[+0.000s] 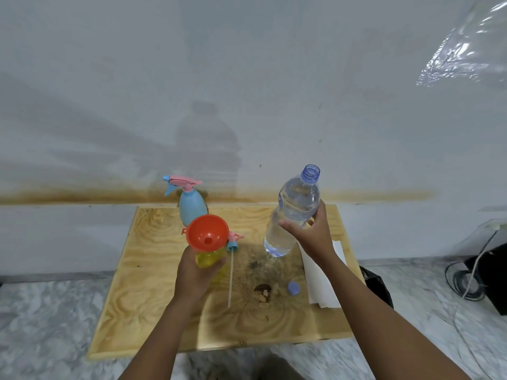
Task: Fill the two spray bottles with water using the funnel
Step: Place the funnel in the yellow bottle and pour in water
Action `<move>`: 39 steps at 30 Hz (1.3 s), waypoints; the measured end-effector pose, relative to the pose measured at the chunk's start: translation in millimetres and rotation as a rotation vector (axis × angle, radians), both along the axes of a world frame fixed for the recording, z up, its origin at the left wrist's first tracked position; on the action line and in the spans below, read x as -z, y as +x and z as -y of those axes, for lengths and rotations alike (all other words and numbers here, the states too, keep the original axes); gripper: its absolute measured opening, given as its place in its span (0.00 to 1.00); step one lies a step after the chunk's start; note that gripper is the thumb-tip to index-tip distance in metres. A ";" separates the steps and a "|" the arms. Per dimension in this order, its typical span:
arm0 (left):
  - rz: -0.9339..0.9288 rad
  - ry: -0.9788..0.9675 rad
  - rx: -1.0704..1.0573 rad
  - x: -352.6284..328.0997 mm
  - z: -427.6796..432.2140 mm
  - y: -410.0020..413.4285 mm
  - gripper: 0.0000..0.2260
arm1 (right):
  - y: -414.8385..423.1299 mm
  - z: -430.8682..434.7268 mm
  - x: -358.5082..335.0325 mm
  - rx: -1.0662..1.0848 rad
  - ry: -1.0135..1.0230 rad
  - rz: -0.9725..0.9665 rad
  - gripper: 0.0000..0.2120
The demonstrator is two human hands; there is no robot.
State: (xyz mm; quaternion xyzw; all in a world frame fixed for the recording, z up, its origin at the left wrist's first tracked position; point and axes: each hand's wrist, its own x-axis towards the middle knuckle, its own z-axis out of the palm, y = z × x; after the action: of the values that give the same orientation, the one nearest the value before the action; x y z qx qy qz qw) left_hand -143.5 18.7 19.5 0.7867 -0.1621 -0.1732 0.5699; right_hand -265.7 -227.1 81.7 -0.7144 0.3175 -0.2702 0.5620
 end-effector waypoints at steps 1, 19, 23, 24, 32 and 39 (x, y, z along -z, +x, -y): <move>0.001 -0.023 0.001 -3.3 -1.0 -0.3 0.24 | 1.5 1.9 0.7 -0.009 -0.002 0.013 0.44; 0.144 -0.001 -0.079 -42.8 -12.3 7.9 0.55 | 13.5 -7.2 -6.4 0.059 -0.177 0.186 0.37; 0.167 0.034 -0.072 -41.9 -10.6 7.7 0.49 | 10.7 -15.6 -19.5 0.017 -0.190 0.236 0.33; 0.171 0.040 -0.073 -42.0 -10.3 7.2 0.48 | 9.9 -17.1 -23.8 -0.002 -0.177 0.251 0.33; 0.181 0.043 -0.074 -45.9 -9.0 5.7 0.46 | 11.1 -23.0 -54.0 -0.231 -0.142 0.233 0.30; 0.187 0.045 -0.072 -49.0 -9.6 6.6 0.41 | 15.9 -36.3 -66.7 -0.456 -0.083 0.089 0.27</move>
State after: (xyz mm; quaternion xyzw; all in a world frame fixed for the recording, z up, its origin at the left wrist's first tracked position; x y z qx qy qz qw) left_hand -137.0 28.3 68.5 0.8174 -0.1823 -0.0820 0.5403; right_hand -249.8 -190.8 148.4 -0.7776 0.1112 -0.1802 0.5921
